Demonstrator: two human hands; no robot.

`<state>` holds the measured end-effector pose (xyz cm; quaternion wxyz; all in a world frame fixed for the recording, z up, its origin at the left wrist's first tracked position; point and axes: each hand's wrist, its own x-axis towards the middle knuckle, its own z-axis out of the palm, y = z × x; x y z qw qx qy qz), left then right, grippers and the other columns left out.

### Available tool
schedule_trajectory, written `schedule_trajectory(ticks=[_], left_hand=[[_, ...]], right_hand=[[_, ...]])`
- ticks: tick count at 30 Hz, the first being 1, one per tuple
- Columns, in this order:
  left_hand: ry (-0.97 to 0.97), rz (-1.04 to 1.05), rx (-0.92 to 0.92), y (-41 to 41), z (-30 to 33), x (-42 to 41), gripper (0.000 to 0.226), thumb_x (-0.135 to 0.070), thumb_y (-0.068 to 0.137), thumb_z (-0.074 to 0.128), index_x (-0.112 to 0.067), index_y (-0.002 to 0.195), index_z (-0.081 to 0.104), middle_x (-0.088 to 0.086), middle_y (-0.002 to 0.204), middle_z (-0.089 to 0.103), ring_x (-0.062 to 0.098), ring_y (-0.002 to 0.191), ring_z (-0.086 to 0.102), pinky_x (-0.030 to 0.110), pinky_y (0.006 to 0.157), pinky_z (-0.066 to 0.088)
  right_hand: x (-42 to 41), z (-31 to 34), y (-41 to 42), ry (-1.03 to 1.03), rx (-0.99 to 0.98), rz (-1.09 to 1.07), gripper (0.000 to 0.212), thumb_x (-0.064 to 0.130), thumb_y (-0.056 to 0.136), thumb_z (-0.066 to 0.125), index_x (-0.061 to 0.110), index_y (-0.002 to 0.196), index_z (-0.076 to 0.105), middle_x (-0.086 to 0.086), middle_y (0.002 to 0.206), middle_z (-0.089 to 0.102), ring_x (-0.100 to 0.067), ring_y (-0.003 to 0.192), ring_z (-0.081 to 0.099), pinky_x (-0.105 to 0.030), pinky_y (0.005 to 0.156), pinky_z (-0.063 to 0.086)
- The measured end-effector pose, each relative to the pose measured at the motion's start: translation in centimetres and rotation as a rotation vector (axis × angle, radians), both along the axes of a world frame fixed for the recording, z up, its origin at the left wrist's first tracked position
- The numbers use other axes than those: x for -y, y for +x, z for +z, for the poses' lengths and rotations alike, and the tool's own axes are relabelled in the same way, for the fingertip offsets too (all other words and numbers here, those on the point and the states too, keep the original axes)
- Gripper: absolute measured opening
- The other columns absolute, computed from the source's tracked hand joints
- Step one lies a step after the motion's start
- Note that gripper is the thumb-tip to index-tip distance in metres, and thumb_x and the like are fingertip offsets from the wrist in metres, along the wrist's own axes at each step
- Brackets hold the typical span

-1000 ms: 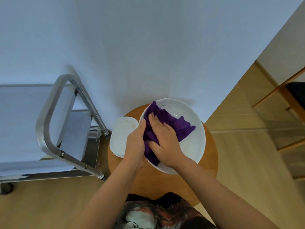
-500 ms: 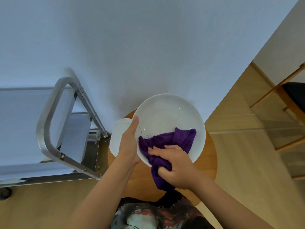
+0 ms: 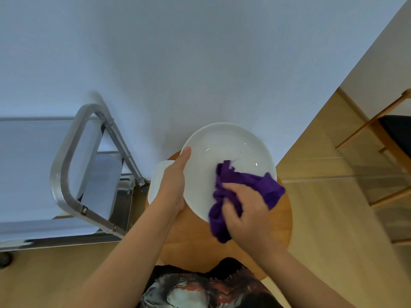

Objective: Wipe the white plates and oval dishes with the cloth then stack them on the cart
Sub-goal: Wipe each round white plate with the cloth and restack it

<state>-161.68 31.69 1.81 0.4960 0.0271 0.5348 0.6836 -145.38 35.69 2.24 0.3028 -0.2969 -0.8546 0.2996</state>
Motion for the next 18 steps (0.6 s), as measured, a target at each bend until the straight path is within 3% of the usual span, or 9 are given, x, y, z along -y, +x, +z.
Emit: schedule_trajectory(ticks=[1,2,3,4,6,9,13,16,18], left_hand=[[0.022,-0.032,0.041,0.1,0.3,-0.1,0.038,-0.051,0.090,0.051,-0.022,0.105,0.071,0.005,0.099,0.074,0.024,0.091,0.070,0.036,0.074,0.056],[0.036,-0.058,0.070,0.1,0.6,-0.1,0.044,-0.052,0.089,0.052,-0.017,0.108,0.071,0.008,0.102,0.072,0.025,0.093,0.069,0.037,0.077,0.056],[0.034,-0.073,0.078,0.0,0.7,-0.1,0.051,-0.052,0.088,0.053,-0.012,0.115,0.068,0.012,0.107,0.070,0.027,0.099,0.067,0.040,0.085,0.054],[0.025,-0.078,0.073,0.0,0.8,0.0,0.056,-0.053,0.087,0.054,-0.010,0.121,0.063,0.014,0.112,0.067,0.029,0.104,0.064,0.043,0.093,0.050],[0.029,-0.071,0.070,-0.1,0.7,0.2,0.057,-0.053,0.086,0.055,-0.011,0.122,0.061,0.015,0.114,0.067,0.030,0.106,0.064,0.044,0.093,0.050],[0.074,-0.096,0.068,0.5,0.7,0.4,0.055,-0.054,0.079,0.057,-0.015,0.117,0.065,0.010,0.108,0.072,0.025,0.099,0.069,0.037,0.077,0.055],[0.126,-0.072,0.087,1.6,0.1,0.6,0.049,-0.050,0.080,0.057,-0.021,0.120,0.064,0.011,0.112,0.070,0.029,0.103,0.067,0.041,0.077,0.057],[0.116,0.032,0.025,1.7,0.1,0.8,0.058,-0.054,0.076,0.057,-0.019,0.122,0.061,0.012,0.115,0.068,0.032,0.106,0.065,0.051,0.090,0.052],[0.082,0.136,-0.090,1.3,0.3,0.8,0.049,-0.057,0.078,0.058,-0.023,0.114,0.063,0.008,0.108,0.071,0.030,0.098,0.068,0.051,0.087,0.053]], right_hand=[[0.8,-0.2,-0.4,0.000,0.121,0.149,0.051,0.040,0.085,0.049,0.016,0.129,0.055,0.013,0.127,0.054,0.007,0.123,0.038,-0.036,0.109,0.030],[1.1,-0.4,-0.7,0.011,0.266,0.311,0.063,0.048,0.087,0.046,0.022,0.143,0.038,0.018,0.145,0.031,0.009,0.137,0.011,-0.037,0.118,0.005],[1.0,-0.5,-1.0,0.021,0.387,0.434,0.070,0.054,0.089,0.042,0.027,0.150,0.020,0.024,0.150,0.009,0.012,0.137,-0.010,-0.034,0.115,-0.015],[0.5,-0.6,-1.2,0.037,0.461,0.506,0.072,0.055,0.091,0.039,0.031,0.151,0.008,0.027,0.148,-0.005,0.014,0.133,-0.022,-0.032,0.112,-0.024],[-0.9,-0.5,-1.4,0.111,0.515,0.561,0.072,0.054,0.093,0.038,0.032,0.151,0.001,0.026,0.147,-0.011,0.013,0.131,-0.028,-0.031,0.109,-0.027],[-2.8,0.3,-2.6,0.285,0.500,0.558,0.076,0.056,0.089,0.040,0.030,0.151,0.006,0.020,0.150,-0.009,0.002,0.137,-0.024,-0.032,0.108,-0.029],[-7.0,1.3,-4.2,0.480,0.579,0.425,0.089,0.065,0.081,0.048,0.032,0.151,0.002,0.020,0.149,-0.014,-0.014,0.140,-0.027,-0.050,0.106,-0.027],[-9.4,1.5,-3.9,0.442,0.627,0.258,0.090,0.073,0.079,0.037,0.034,0.150,-0.003,0.018,0.151,-0.016,-0.017,0.141,-0.026,-0.048,0.103,-0.030],[-9.5,0.9,-3.3,0.414,0.666,0.138,0.092,0.077,0.076,0.023,0.030,0.151,-0.005,0.012,0.156,-0.012,-0.014,0.138,-0.028,-0.045,0.104,-0.028]])
